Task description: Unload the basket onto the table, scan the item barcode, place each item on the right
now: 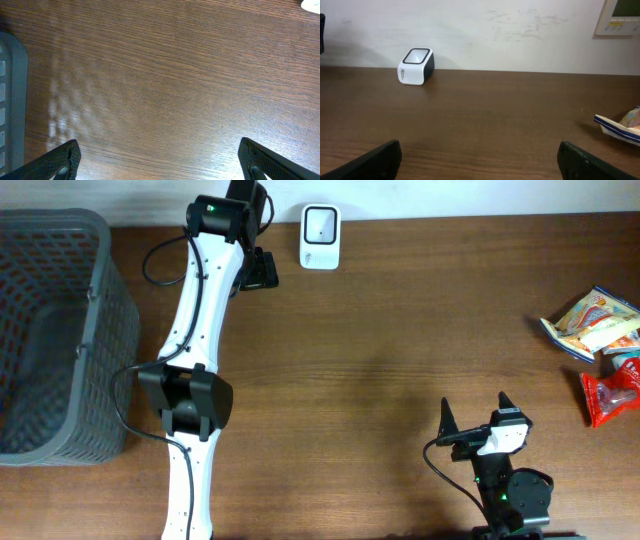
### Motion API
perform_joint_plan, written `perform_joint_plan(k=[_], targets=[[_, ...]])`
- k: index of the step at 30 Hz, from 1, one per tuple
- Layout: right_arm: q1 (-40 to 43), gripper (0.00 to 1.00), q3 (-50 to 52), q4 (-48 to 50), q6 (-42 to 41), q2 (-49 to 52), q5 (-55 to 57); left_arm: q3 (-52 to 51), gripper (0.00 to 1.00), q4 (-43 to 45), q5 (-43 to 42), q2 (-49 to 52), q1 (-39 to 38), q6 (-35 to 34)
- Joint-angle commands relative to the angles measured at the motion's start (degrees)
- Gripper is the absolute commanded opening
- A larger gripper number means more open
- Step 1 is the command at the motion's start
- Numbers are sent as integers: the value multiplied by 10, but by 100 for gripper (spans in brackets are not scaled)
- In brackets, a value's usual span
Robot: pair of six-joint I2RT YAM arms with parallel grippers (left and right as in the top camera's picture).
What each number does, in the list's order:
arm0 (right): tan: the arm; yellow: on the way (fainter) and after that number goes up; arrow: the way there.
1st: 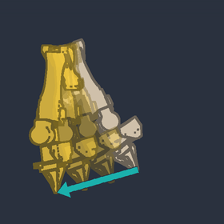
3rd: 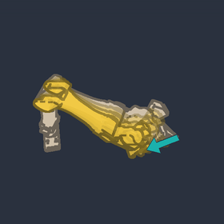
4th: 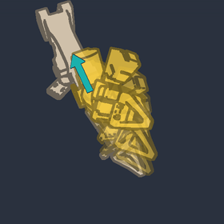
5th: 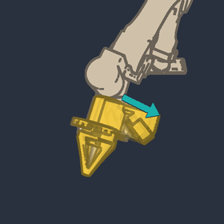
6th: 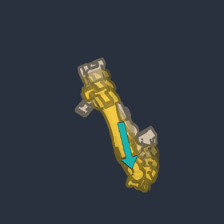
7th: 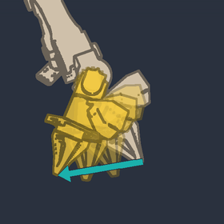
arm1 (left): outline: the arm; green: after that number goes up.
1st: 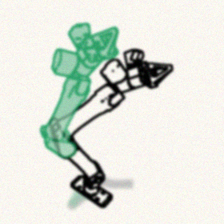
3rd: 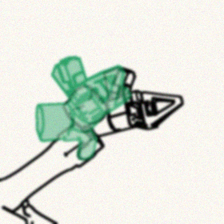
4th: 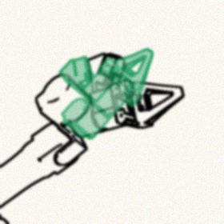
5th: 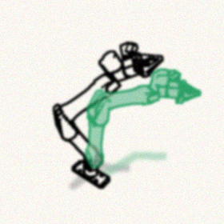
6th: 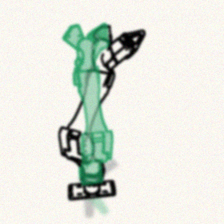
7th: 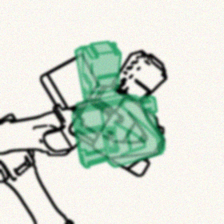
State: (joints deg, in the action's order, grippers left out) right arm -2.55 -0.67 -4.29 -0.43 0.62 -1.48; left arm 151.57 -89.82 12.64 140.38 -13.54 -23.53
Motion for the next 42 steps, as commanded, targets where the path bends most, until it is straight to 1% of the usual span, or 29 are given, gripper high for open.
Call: perform_joint_plan(k=[1,4,9,10,11,12,14,16,18,19,20,21,22,23,24,27,28,30,31,33,34,36,40,42], targets=[[4,98,3,-3,-7,-4,5,2,99,-8,5,-2,-3,6],[4,98,3,-3,-7,-4,5,2,99,-69,4,-3,-9,5],[4,98,3,-3,-7,-4,5,2,99,-69,-3,-19,-36,4],[4,98,3,-3,-7,-4,5,-3,99,-68,-5,-36,-36,-19],[4,98,3,-3,-7,-4,5,-64,99,-38,-5,-84,-36,-68],[4,98,3,-3,-7,-4,5,-122,99,-2,-8,-115,-36,-70],[4,98,3,-3,-7,-4,5,-289,99,104,-9,-208,-37,-61],[4,98,3,-3,-7,-4,5,-418,99,189,-8,-292,-43,-32],[4,98,3,-3,-7,-4,5,-545,99,311,-8,-396,-64,10],[4,98,3,-3,-7,-4,5,-636,99,409,-8,-480,-89,56],[4,98,3,-3,-7,-4,5,-709,99,481,-8,-553,-109,84],[4,98,3,-3,-7,-4,5,-769,99,533,-8,-617,-122,101],[4,98,3,-3,-7,-4,5,-823,99,565,-2,-682,-131,104],[4,98,3,-3,-7,-4,5,-882,99,570,29,-763,-136,104],[4,98,3,-3,-7,-4,5,-924,99,560,57,-817,-136,104],[4,98,3,-3,-7,-4,5,-1011,99,538,65,-907,-135,104],[4,98,3,-3,-7,-4,5,-1044,99,543,62,-938,-132,103],[4,98,3,-3,-7,-4,5,-1128,99,605,57,-1004,-124,103],[4,98,3,-3,-7,-4,5,-1165,99,642,34,-1034,-109,103],[4,98,3,-3,-7,-4,5,-1252,99,737,-32,-1109,-50,104],[4,98,3,-3,-7,-4,5,-1291,99,766,-60,-1149,-21,104],[4,98,3,-3,-7,-4,5,-1339,99,774,-73,-1222,12,104],[4,98,3,-3,-7,-4,5,-1407,99,774,-134,-1337,85,104],[4,98,3,-3,-7,-4,5,-1437,99,774,-127,-1391,87,104]])
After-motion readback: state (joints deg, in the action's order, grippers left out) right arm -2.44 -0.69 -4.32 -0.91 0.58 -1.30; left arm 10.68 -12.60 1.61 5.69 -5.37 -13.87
